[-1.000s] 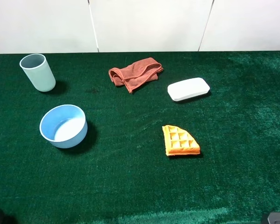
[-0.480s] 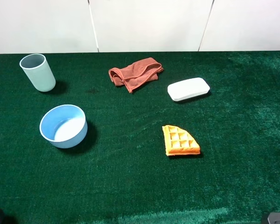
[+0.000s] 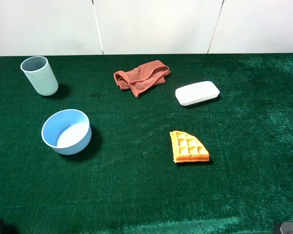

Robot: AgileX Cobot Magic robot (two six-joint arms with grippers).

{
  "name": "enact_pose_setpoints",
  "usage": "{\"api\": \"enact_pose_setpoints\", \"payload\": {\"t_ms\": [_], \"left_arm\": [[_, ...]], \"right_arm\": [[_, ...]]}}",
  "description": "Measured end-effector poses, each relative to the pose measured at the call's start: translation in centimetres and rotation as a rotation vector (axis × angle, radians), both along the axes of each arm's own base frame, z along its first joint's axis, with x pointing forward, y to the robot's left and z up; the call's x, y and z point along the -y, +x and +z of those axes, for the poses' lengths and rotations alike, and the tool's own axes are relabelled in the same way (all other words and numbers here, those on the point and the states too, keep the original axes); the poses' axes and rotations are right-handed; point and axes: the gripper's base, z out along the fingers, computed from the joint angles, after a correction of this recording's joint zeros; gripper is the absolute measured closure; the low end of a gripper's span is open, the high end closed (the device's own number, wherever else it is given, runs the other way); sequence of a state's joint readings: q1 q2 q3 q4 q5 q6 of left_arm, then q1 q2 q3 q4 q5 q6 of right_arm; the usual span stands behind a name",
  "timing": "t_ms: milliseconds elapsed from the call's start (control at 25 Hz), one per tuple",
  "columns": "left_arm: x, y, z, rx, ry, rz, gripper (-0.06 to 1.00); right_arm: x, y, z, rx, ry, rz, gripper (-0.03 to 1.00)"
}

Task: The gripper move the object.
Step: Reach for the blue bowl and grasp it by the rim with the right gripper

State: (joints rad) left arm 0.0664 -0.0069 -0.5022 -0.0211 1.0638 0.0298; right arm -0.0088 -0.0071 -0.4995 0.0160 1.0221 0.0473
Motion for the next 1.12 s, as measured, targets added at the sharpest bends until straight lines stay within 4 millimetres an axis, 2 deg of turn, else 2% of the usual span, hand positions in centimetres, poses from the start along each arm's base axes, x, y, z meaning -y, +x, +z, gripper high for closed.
{"api": "enact_pose_setpoints", "payload": {"t_ms": [1120], "left_arm": [[0.0,0.0,0.0,0.0,0.0,0.0,0.02]], "right_arm": [[-0.01,0.0,0.0,0.0,0.001,0.001,0.27]]}}
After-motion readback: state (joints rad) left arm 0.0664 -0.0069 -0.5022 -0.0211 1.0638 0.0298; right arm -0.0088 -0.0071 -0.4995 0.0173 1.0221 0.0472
